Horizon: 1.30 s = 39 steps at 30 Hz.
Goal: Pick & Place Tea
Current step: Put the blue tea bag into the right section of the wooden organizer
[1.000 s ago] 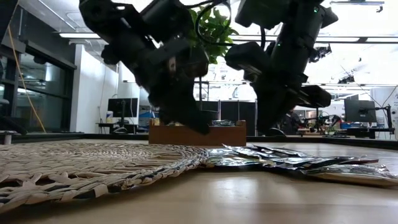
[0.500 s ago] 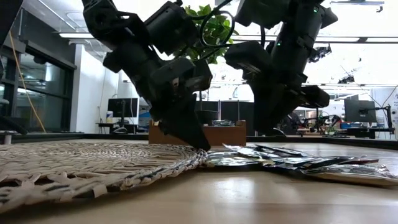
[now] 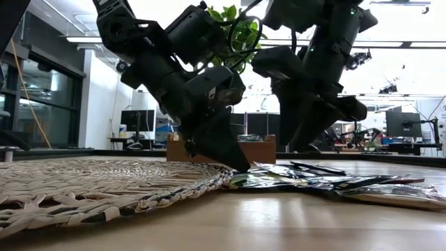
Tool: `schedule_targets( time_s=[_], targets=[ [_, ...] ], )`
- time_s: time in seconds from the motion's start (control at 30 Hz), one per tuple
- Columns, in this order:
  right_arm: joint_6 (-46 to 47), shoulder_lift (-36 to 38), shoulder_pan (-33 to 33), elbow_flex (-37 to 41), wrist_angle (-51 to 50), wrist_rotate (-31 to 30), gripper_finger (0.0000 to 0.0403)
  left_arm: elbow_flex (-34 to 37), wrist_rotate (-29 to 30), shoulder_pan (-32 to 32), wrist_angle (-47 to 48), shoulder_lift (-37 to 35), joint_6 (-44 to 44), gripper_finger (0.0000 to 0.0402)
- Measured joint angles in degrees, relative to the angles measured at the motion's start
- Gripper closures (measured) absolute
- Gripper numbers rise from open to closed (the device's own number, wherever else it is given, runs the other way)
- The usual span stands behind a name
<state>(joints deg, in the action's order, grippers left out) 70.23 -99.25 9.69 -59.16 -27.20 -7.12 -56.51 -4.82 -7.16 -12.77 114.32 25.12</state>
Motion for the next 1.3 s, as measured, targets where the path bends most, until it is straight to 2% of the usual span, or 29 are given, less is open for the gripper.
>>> schedule_targets(
  time_s=[0.23, 0.4, 0.9, 1.3],
  targets=[
    [-1.2, -3.7, -0.1, 0.1, 3.7, 3.4, 0.0201, 0.1, 1.0, 0.0, -0.4, 0.1, 0.3, 0.0401],
    [-1.3, -6.0, -0.1, -0.1, 5.7, 3.5, 0.0181, 0.2, 0.8, 0.0, -0.2, 0.1, 0.3, 0.0401],
    [-4.6, -7.4, -1.1, 0.0, 11.6, 5.2, 0.0193, 0.2, 0.6, 0.0, -0.4, 0.1, 0.3, 0.0401],
    [-4.5, -7.3, -1.0, -0.2, 1.1, 5.7, 0.0195, 0.2, -0.3, 0.0, -0.4, 0.1, 0.3, 0.0401]
  ],
)
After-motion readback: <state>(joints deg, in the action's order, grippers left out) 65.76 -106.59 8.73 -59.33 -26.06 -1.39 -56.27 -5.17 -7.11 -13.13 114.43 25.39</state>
